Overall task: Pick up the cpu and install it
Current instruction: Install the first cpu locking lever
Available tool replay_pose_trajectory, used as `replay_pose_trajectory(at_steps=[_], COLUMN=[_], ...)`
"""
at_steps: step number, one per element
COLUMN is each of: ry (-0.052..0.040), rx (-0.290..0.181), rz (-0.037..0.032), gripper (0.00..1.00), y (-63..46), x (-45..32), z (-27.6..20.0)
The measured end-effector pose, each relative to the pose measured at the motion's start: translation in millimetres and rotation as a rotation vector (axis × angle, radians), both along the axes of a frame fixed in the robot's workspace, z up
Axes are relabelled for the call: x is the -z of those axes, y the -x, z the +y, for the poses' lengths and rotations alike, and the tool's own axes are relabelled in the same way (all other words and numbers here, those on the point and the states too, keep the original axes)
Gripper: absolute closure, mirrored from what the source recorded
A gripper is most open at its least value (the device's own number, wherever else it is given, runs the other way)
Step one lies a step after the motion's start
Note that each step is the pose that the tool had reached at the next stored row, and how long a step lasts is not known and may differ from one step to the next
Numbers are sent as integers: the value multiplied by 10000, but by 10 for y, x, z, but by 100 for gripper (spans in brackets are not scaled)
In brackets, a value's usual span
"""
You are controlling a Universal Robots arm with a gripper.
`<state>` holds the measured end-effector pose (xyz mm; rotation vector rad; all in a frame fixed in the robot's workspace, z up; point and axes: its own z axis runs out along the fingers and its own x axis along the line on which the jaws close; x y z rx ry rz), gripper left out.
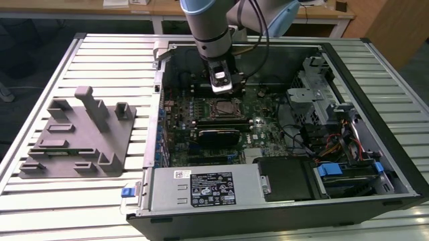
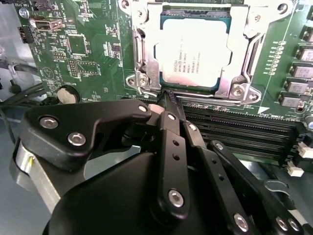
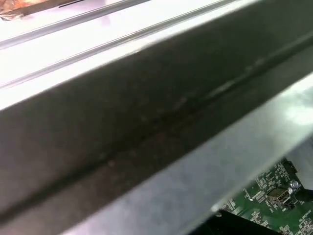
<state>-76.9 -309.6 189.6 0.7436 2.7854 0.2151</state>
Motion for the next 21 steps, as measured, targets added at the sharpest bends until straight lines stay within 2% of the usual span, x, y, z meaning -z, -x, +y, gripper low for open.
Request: replay_pose_trajectory(at_steps=[7,11,18,21], ry=[-200,-205,-166,-149], rx=[0,-1,-1,-1], rz=[-1,-1,-1,-2], gripper=[89,89,89,89], y=[-3,-3,-4,-4], x=[2,-5,-83,-91], z=[-12,-12,-12,-12])
